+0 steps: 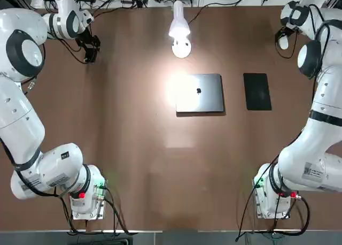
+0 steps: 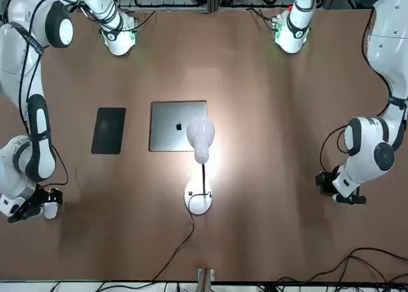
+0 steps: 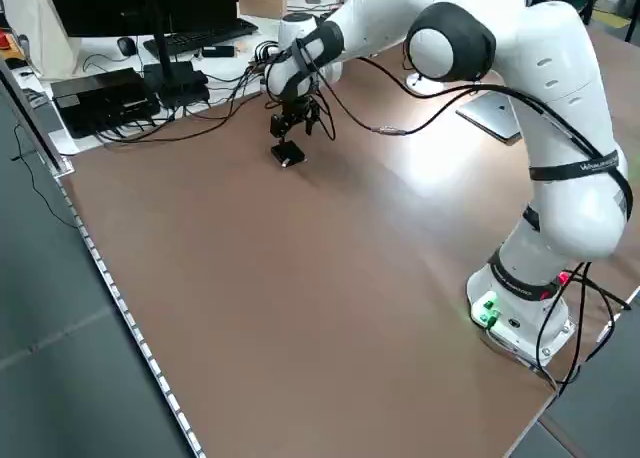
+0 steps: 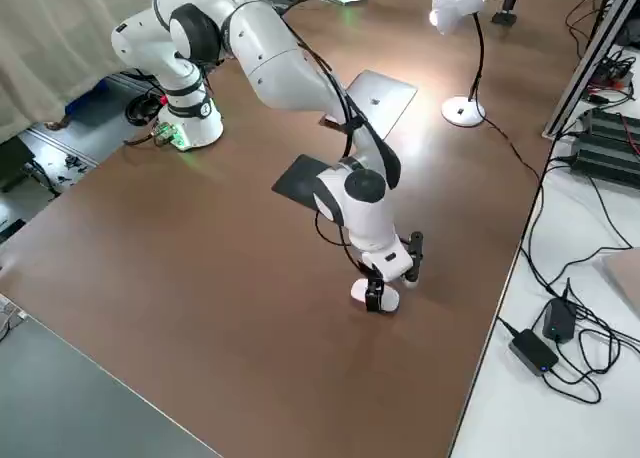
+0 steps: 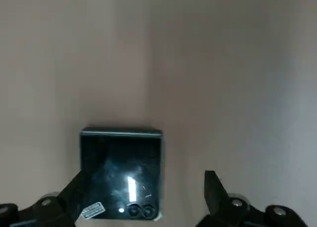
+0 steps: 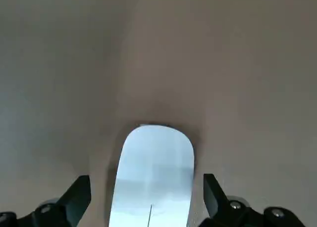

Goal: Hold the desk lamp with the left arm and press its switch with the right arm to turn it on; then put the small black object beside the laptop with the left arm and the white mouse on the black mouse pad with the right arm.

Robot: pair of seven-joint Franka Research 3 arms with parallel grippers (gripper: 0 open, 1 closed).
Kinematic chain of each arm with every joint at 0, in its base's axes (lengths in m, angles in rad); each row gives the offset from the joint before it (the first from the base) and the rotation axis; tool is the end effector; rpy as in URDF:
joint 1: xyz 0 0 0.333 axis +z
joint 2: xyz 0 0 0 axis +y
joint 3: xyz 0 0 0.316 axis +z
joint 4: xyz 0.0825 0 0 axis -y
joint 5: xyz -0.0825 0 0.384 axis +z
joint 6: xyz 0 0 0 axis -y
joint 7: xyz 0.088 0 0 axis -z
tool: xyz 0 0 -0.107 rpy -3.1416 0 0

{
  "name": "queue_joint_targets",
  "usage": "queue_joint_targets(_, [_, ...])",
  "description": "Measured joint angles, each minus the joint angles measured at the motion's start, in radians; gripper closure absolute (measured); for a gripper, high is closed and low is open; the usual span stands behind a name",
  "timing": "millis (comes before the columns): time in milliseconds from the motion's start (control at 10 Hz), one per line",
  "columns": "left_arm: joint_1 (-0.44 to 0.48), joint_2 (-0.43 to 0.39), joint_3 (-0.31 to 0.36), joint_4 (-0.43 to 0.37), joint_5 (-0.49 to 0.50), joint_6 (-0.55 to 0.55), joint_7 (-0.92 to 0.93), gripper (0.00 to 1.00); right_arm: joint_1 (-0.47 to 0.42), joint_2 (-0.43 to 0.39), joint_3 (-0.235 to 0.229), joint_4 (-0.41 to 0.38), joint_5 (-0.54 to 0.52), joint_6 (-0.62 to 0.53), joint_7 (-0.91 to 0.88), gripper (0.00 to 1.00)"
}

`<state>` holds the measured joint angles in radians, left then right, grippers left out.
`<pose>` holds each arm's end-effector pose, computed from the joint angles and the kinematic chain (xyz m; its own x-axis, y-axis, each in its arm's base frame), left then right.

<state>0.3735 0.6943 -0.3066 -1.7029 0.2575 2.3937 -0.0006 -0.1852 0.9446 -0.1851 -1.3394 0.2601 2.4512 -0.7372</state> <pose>0.6743 0.0687 0.2072 0.9981 -0.0483 0.0391 -0.0488 -0.9987 0.0132 0.7155 -0.2411 0.1796 0.9479 0.2704 0.1685 0.2591 -0.9620 0.0860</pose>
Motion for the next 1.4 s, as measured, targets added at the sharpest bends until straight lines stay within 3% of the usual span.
queue_joint_targets(300, [-0.002, 0.004, 0.019, 0.002, 0.001, 0.004, 0.0, 0.0, -0.002, 0.006, 0.0, 0.0, 0.0, 0.001, 0.0, 0.07])
queue_joint_targets(600, [-0.005, 0.029, 0.035, 0.001, 0.001, 0.035, 0.0, 0.0, 0.003, 0.006, 0.002, 0.001, 0.0, 0.001, -0.001, 0.38])
queue_joint_targets(1000, [-0.007, 0.041, 0.046, 0.001, 0.001, 0.043, -0.001, 0.0, 0.042, -0.017, 0.007, 0.0, 0.001, -0.059, 0.037, 0.38])
queue_joint_targets(1200, [-0.012, 0.047, 0.047, 0.001, 0.001, 0.052, -0.004, 0.01, 0.11, -0.123, 0.005, -0.11, 0.001, -0.104, 0.134, 0.38])
queue_joint_targets(1400, [-0.013, 0.053, 0.048, 0.001, 0.001, 0.062, -0.004, 0.05, 0.192, -0.3, 0.003, -0.332, 0.001, -0.11, 0.25, 0.38])
